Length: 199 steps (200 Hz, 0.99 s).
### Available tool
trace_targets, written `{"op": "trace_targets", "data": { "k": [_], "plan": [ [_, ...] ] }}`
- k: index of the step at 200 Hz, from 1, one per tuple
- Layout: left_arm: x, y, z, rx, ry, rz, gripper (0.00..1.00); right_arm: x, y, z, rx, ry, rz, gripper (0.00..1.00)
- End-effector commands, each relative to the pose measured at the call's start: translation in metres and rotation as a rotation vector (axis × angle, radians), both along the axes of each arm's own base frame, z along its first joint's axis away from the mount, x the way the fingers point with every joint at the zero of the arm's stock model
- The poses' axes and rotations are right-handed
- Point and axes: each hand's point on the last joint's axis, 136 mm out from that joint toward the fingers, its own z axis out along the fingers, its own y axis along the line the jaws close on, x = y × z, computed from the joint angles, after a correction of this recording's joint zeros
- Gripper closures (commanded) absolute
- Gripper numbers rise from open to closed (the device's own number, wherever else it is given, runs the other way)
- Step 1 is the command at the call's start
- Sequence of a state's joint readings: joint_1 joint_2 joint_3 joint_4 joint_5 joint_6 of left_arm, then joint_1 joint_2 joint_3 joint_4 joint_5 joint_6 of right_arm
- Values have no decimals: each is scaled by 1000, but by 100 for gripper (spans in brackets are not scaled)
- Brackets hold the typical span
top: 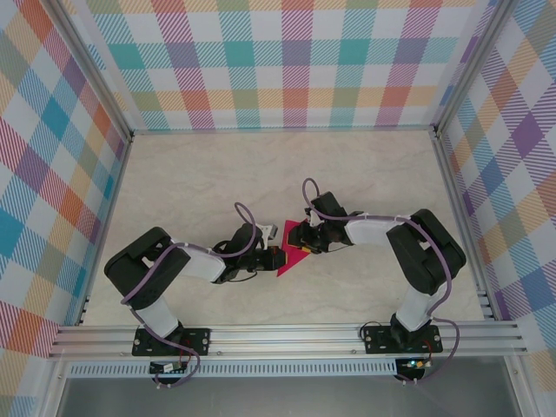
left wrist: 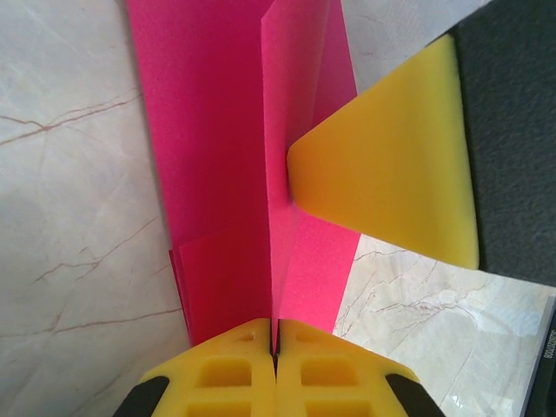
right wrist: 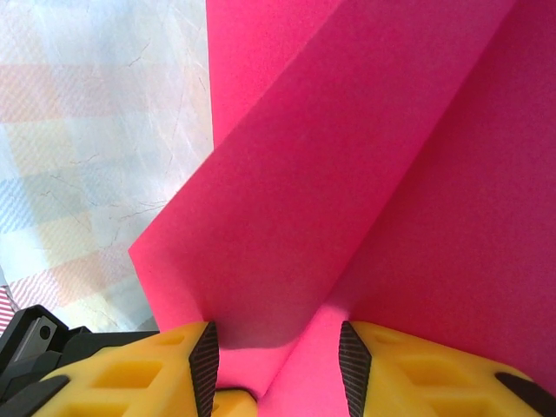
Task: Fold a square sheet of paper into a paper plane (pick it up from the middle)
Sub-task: Fourth fold the wing at the center of the table.
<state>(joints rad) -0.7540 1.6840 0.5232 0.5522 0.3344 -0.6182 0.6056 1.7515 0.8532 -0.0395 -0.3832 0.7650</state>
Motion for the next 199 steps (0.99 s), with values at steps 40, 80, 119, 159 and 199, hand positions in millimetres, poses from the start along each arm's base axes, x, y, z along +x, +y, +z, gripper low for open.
{"op": "trace_targets", "data": {
  "k": [40, 80, 119, 159, 199],
  "plan": [
    [3, -2, 0, -7, 30, -3, 91, -3, -15, -22, -112, 47, -16, 57],
    [1, 1, 8, -10, 29, 6, 77, -7, -26, -36, -188, 97, -46, 60],
    [-4, 16, 14, 26, 45, 52, 63, -10, -34, -44, -235, 125, -67, 61],
    [-1, 35, 29, 60, 37, 148, 62, -12, -38, -51, -273, 160, -78, 61],
    [2, 21, 45, 10, 72, 135, 72, -13, -39, -55, -305, 202, -81, 63]
  ]
}}
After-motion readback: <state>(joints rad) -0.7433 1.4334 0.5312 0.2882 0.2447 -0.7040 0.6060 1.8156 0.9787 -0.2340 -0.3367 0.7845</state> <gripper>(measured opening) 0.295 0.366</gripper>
